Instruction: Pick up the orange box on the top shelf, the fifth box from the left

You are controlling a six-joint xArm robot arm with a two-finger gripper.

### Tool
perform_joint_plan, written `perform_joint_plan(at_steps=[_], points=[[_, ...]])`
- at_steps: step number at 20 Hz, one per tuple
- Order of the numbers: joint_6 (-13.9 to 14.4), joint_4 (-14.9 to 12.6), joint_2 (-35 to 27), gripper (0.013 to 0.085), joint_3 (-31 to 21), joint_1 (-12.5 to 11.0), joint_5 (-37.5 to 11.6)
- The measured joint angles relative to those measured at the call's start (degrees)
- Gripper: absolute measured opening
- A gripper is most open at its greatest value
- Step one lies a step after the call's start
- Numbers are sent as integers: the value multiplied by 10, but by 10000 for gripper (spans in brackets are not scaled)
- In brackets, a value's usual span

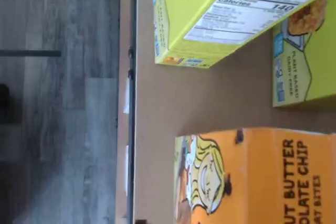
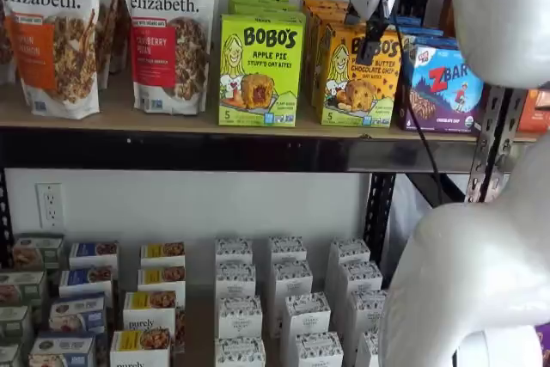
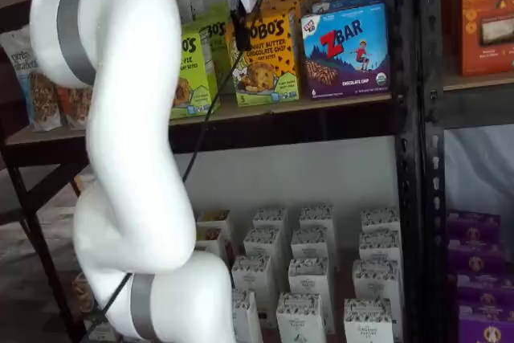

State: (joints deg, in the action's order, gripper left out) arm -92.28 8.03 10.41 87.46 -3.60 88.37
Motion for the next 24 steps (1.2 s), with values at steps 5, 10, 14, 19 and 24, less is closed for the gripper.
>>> perform_joint_plan(at_steps=[5, 10, 14, 19, 24], points=[[14, -15, -12, 850, 11, 16, 14], [23, -29, -15, 850, 11, 27, 17], [27, -34, -13, 850, 4, 32, 11], [29, -34, -10, 850, -3, 34, 3], [30, -38, -11, 850, -3, 35, 0]])
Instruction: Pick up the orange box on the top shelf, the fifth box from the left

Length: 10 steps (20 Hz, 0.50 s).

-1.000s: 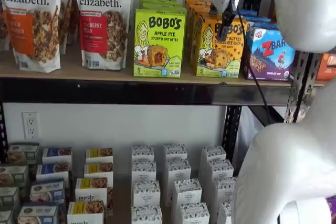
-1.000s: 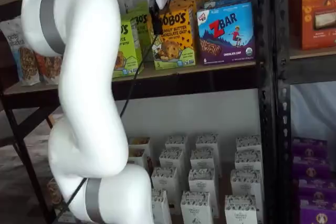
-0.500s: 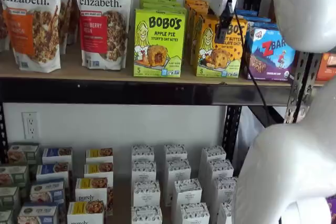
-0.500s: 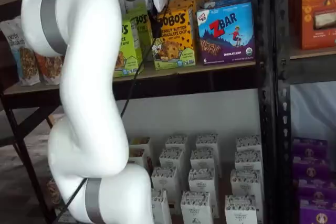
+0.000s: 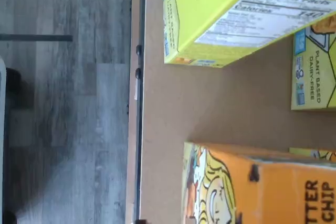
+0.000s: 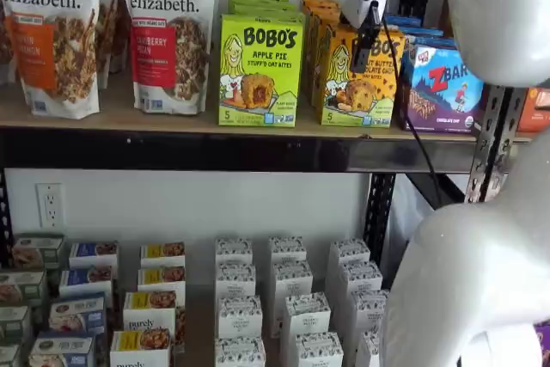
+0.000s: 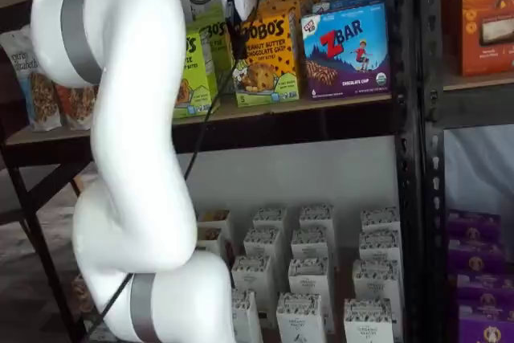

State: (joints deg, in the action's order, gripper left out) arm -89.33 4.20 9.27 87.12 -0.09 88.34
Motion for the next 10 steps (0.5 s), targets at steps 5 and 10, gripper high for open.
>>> perform_joint_plan(at_steps=[5, 10], points=[[-1, -6, -5, 850, 6, 0, 1], [-2, -13, -8, 850, 8, 0, 2]])
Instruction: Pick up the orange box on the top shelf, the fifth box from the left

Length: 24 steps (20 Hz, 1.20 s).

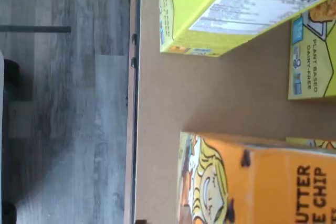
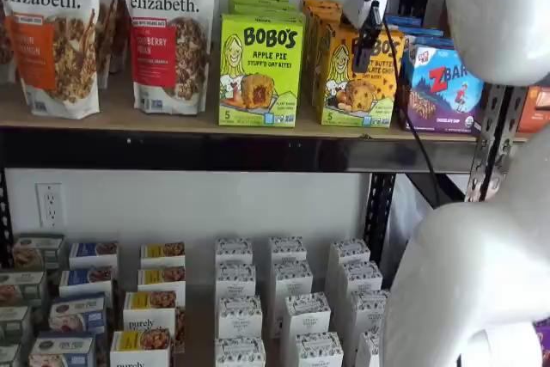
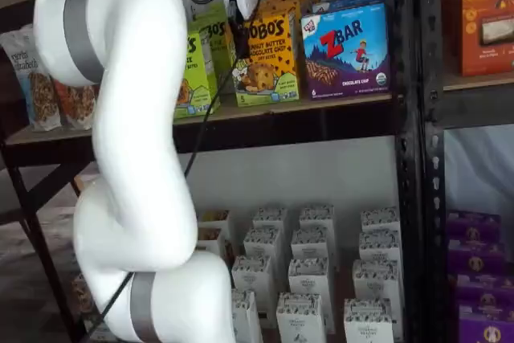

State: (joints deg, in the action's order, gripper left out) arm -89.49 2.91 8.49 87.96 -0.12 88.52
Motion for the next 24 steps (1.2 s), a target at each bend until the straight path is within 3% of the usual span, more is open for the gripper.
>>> perform_joint_plan(at_steps=[8, 17, 24], points=[[1, -12, -6, 850, 5, 2, 8], [0, -7, -11, 610, 9, 1, 7], [0, -3, -20, 610, 22, 1, 16]])
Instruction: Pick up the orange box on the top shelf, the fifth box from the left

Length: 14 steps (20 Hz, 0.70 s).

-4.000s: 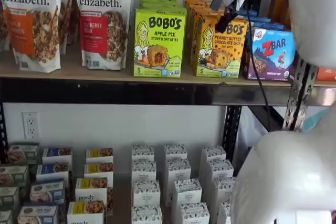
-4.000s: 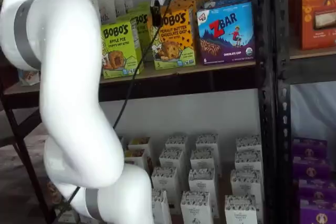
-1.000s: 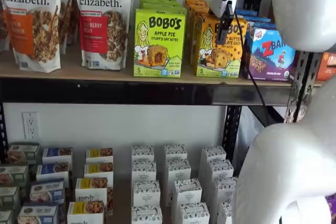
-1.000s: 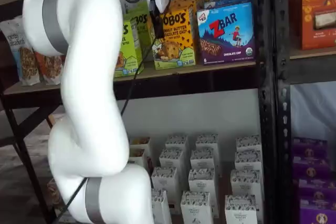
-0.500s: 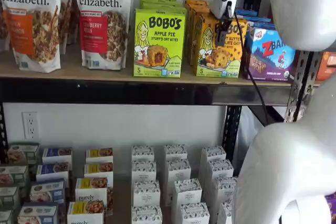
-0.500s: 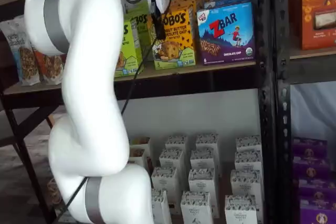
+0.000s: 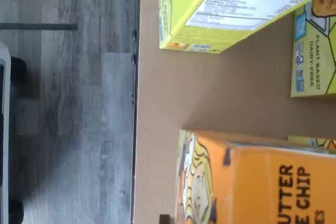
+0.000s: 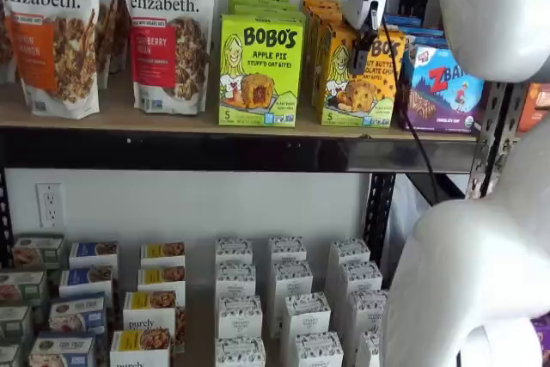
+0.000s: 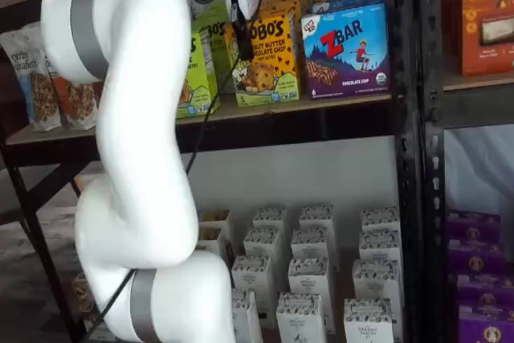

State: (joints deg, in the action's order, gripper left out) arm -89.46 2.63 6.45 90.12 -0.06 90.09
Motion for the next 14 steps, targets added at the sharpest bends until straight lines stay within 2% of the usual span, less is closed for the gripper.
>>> perform_joint_plan(at_steps=[14], points=[[-1, 4, -2, 610, 4, -1, -4]])
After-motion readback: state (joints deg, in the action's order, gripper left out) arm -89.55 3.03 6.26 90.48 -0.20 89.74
